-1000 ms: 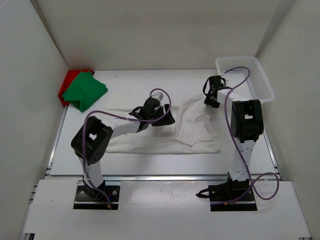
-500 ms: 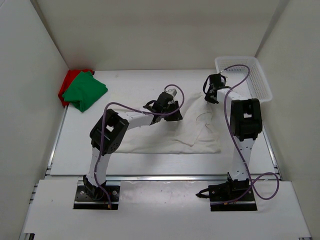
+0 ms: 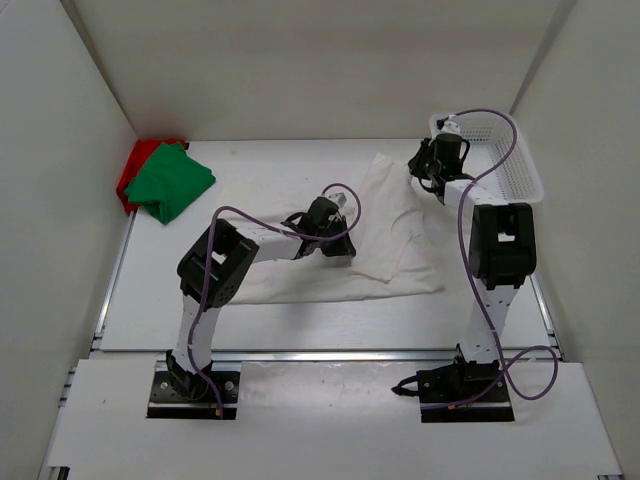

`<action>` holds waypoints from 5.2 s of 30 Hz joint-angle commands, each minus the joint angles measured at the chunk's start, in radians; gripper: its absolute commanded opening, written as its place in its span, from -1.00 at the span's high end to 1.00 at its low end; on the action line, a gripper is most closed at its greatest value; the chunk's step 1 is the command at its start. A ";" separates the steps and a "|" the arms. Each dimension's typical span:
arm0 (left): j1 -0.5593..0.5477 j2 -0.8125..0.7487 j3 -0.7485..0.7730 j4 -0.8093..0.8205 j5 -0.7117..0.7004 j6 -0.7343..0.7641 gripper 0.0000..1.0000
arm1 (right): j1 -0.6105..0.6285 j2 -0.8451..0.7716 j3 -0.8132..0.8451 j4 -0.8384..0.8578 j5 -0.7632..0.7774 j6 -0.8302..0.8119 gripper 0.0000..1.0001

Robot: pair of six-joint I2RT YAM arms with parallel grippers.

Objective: Fold and stack the t-shirts
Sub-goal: Fold the flattened tshirt in 1/3 of the way

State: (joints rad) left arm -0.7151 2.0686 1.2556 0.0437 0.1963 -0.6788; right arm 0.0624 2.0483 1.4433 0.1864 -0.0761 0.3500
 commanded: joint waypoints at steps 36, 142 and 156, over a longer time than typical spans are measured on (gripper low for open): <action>0.103 -0.261 -0.169 0.128 0.032 -0.083 0.27 | -0.069 0.033 0.331 -0.182 -0.174 0.116 0.79; 0.548 -0.840 -0.981 0.029 0.204 -0.171 0.16 | -0.153 -1.029 -1.116 -0.418 -0.054 0.285 1.00; 0.435 -0.841 -0.823 -0.059 0.134 -0.160 0.10 | 0.042 -0.979 -0.952 -0.464 -0.062 0.183 0.86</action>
State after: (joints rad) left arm -0.2199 1.2247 0.3298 0.0181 0.4000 -0.8680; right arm 0.0238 0.9306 0.3492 -0.3496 -0.1524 0.6308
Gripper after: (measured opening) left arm 0.442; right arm 0.058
